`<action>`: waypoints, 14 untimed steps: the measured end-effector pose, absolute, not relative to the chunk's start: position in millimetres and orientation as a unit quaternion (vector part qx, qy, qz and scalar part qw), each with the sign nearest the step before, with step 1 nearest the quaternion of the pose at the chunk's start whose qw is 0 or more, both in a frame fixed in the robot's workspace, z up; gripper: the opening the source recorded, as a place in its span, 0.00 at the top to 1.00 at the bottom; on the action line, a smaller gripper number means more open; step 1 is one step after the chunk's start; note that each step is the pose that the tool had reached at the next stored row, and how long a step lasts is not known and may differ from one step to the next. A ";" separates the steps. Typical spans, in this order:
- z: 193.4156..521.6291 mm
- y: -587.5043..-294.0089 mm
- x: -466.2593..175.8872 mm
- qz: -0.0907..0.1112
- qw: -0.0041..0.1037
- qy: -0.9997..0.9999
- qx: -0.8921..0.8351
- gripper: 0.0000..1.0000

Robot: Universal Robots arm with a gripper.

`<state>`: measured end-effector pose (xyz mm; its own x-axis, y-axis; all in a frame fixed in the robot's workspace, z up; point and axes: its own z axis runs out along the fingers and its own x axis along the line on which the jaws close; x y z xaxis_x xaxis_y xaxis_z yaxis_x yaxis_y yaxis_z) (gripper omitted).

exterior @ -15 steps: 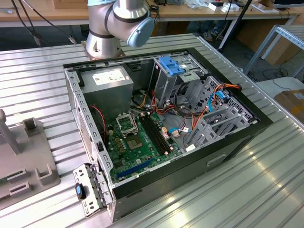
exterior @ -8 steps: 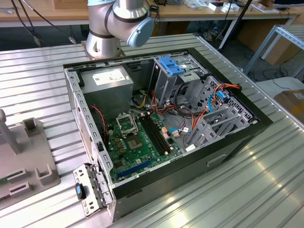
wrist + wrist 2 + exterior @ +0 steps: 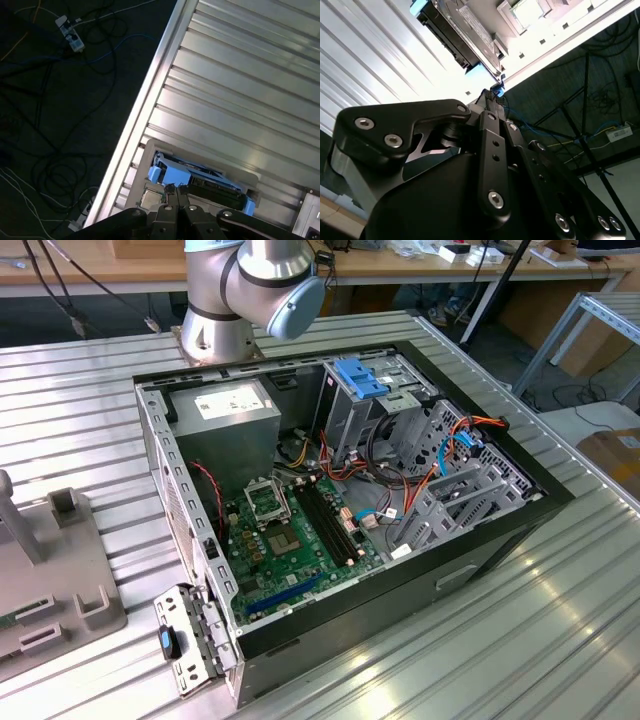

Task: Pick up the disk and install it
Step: 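Pick up the disk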

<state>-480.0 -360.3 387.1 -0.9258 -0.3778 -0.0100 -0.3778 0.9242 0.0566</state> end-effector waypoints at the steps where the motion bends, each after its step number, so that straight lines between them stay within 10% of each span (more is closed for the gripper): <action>1: 387.1 -360.3 -480.0 -0.029 0.001 -0.981 0.193 0.89; 14: 387.0 -360.3 -480.0 -0.028 0.005 -0.943 0.333 0.89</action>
<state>-480.0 -360.3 387.0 -0.7788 -0.6271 -0.0099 -0.6266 0.7773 0.0560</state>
